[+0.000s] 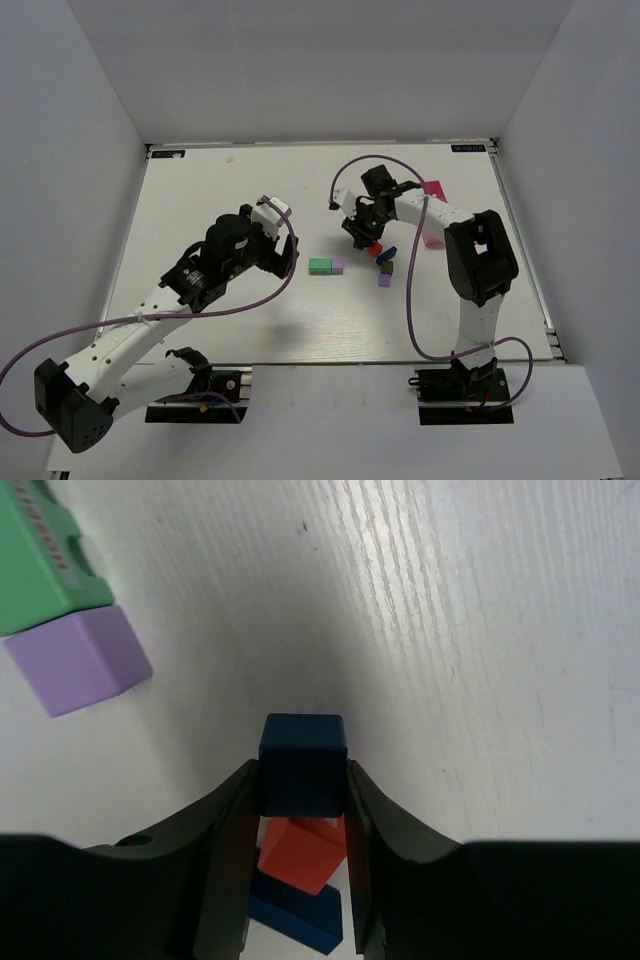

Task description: Build the wood block tower

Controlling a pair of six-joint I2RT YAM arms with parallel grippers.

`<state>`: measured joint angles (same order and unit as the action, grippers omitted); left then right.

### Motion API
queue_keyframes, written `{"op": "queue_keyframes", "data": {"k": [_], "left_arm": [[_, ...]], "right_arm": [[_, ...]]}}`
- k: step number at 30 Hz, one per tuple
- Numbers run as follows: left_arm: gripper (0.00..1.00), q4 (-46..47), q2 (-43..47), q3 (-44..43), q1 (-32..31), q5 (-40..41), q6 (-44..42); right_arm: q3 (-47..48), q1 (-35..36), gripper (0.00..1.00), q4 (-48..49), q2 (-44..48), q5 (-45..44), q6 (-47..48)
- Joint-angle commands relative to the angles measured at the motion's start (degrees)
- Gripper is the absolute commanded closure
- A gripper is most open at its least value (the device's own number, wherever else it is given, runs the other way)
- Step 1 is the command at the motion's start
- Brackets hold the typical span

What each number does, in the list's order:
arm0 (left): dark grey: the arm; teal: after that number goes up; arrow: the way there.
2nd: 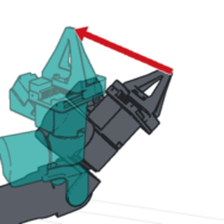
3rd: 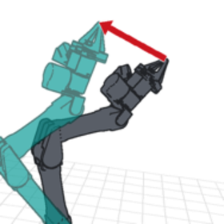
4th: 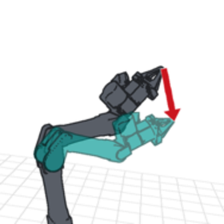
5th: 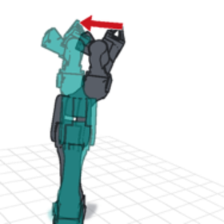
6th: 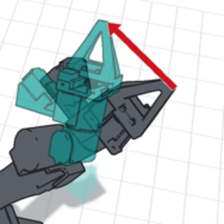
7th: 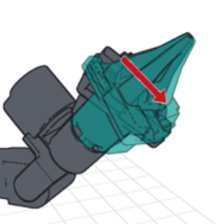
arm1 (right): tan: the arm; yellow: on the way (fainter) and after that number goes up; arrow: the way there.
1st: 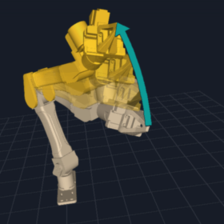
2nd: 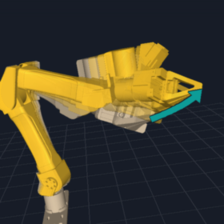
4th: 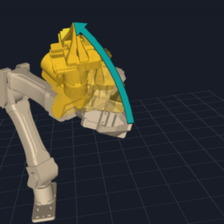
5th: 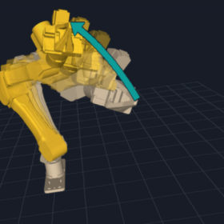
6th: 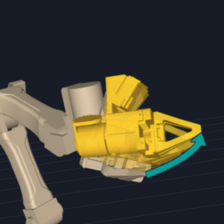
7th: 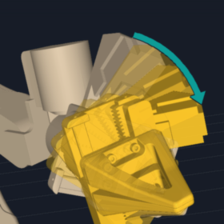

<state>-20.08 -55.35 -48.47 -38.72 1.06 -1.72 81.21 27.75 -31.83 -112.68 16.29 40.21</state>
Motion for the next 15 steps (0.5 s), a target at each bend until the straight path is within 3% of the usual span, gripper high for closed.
{"op": "queue_keyframes", "data": {"k": [1,6,15], "left_arm": [[0.00,0.3,1.8,0.1,0.3,0.0,-0.3],[0.00,0.3,2.4,0.1,0.3,0.0,-0.3],[0.00,0.3,2.4,0.1,0.3,0.0,-0.3]], "right_arm": [[-0.2,0.0,0.86,-1.6,6.4,5.0,5.1],[-3.4,0.5,0.86,-3.8,9.2,7.4,13.7],[-5.8,1.6,0.88,-6.4,9.9,9.3,20.2]]}}
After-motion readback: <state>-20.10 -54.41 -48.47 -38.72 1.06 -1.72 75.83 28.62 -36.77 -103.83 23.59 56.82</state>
